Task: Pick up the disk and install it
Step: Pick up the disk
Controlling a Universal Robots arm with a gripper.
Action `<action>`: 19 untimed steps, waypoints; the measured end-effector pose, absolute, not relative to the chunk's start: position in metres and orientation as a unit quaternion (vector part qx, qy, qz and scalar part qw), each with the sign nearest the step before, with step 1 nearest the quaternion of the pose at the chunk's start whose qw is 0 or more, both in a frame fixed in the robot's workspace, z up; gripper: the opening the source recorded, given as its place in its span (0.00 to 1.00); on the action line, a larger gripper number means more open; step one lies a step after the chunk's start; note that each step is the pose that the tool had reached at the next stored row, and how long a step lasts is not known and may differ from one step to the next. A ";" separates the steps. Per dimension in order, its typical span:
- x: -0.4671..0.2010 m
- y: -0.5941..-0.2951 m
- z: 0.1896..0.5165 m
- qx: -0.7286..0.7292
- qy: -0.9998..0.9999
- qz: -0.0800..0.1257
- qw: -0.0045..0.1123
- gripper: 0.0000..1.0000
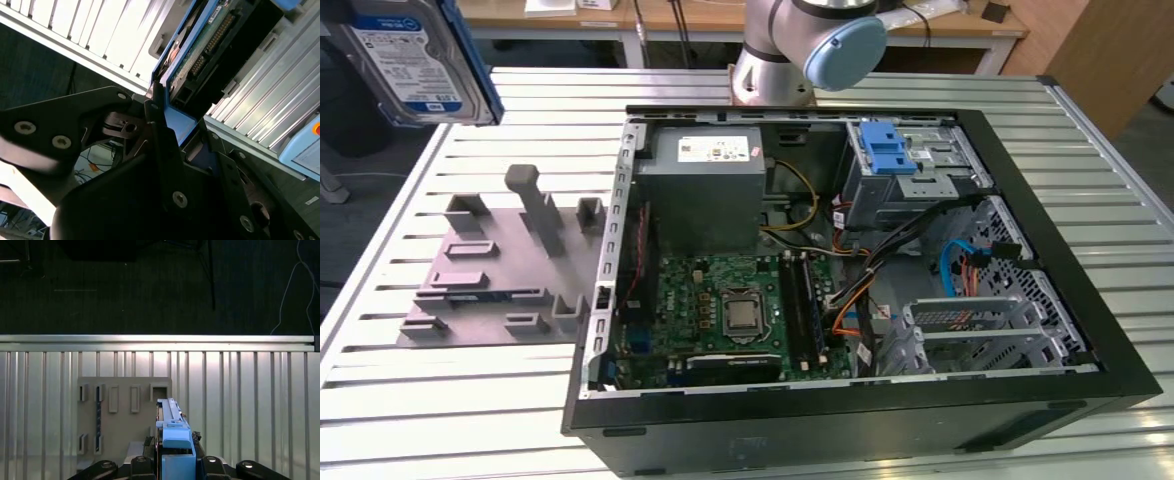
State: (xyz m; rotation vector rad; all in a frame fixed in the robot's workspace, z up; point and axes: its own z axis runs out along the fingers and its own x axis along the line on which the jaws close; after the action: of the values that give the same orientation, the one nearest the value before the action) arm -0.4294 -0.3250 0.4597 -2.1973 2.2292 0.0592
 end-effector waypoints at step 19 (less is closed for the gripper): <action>-0.429 -0.333 0.473 -0.702 0.712 0.019 0.006 0.36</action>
State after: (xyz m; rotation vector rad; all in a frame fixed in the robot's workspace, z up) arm -0.4294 -0.3331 0.4734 -2.1967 2.2286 0.0607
